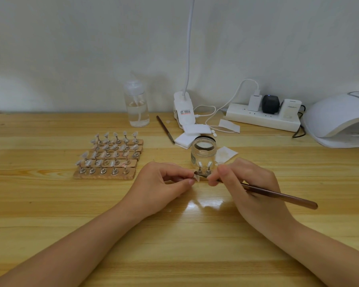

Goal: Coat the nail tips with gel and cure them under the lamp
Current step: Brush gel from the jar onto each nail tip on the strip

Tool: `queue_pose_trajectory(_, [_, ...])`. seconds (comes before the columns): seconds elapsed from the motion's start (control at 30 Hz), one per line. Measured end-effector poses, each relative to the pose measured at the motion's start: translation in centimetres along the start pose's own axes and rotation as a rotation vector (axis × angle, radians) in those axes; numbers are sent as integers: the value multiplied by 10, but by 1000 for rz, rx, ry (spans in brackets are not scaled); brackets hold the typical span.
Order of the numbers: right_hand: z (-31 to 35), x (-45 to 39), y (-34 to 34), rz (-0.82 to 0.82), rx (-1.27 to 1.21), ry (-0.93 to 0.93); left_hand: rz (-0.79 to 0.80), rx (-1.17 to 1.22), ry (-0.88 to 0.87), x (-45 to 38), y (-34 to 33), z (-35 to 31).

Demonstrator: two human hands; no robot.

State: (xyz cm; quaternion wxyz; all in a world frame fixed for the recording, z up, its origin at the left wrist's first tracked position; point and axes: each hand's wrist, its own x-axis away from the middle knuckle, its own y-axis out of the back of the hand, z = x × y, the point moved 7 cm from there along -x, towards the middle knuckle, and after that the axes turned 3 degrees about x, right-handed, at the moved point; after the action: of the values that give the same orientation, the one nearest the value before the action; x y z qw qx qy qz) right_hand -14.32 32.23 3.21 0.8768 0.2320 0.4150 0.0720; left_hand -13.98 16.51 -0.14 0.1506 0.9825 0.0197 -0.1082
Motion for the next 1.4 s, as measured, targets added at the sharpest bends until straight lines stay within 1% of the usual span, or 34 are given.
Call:
queue_pose_trajectory(0.23, [-3,2,1,-7,-80,-33,-4,2,-8,0,1,-1])
queue_pose_trajectory(0.37, [-5,4,4,-37,-142,-47,9,6,-18,1,0,-3])
queue_pose_trajectory(0.47, [-2,3,6,-57,-105,-6,18,16,-17,1,-1,-2])
queue_pose_trajectory(0.67, [-2,0,1,-22,-9,-3,29,22,-16,0,-2,-1])
queue_pose_trajectory(0.97, [-4,3,2,-18,-71,-29,8,40,7,0,-1,-1])
queue_pose_trajectory(1.17, [-6,3,5,-67,-134,-48,20,51,-11,1,-2,-3])
queue_pose_trajectory(1.23, [-3,2,7,-82,-94,-8,21,43,-16,1,-2,-3])
queue_pose_trajectory(1.4, [1,-1,3,-35,3,20,32,6,-26,0,-3,-2])
